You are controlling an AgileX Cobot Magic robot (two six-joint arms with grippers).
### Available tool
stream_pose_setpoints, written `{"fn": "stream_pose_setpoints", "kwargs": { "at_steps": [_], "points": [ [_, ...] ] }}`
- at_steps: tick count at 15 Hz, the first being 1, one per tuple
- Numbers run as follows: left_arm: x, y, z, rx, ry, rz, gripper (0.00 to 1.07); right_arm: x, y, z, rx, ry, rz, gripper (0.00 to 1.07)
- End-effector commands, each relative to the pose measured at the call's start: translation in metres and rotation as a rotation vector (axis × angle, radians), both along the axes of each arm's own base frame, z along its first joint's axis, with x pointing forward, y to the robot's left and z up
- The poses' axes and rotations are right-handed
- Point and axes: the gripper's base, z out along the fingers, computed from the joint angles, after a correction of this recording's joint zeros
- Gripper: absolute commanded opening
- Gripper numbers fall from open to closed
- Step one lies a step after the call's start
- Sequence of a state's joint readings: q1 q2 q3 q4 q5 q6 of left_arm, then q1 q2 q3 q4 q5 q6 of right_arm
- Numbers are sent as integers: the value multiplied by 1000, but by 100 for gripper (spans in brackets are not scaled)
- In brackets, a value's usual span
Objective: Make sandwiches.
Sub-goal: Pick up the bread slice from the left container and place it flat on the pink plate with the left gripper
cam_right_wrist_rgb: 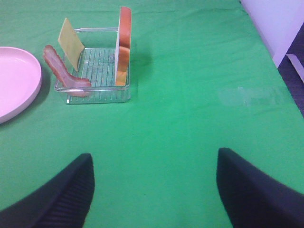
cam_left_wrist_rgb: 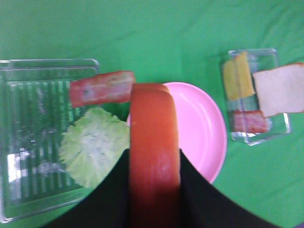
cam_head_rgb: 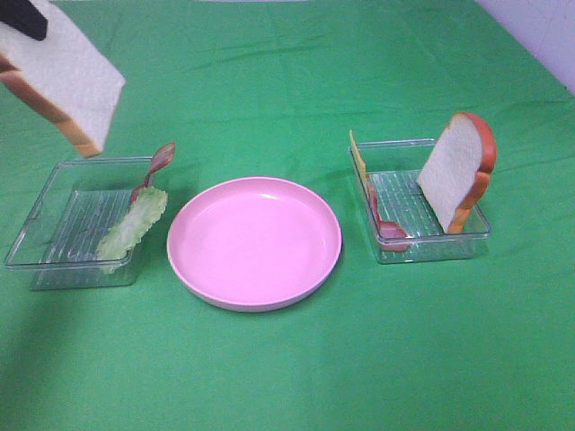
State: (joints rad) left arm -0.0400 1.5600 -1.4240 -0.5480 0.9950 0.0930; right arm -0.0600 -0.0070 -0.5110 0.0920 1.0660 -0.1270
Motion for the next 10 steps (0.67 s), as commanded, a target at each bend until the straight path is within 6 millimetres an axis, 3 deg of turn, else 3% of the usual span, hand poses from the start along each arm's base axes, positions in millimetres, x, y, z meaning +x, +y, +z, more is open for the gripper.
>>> {"fn": "stream_pose_setpoints", "kwargs": {
  "at_steps": [1, 4, 6, 10],
  "points": [
    [6, -22, -5, -111, -12, -102, 0, -1, 0, -1, -10, -16, 0, 69],
    [15, -52, -25, -151, 27, -172, 0, -1, 0, -1, -10, -16, 0, 69],
    [31, -91, -63, -136, 66, -202, 0, -1, 0, -1, -10, -16, 0, 69],
    [40, -130, -105, -118, 92, -216, 0, -1, 0, -1, -10, -16, 0, 69]
  ]
}}
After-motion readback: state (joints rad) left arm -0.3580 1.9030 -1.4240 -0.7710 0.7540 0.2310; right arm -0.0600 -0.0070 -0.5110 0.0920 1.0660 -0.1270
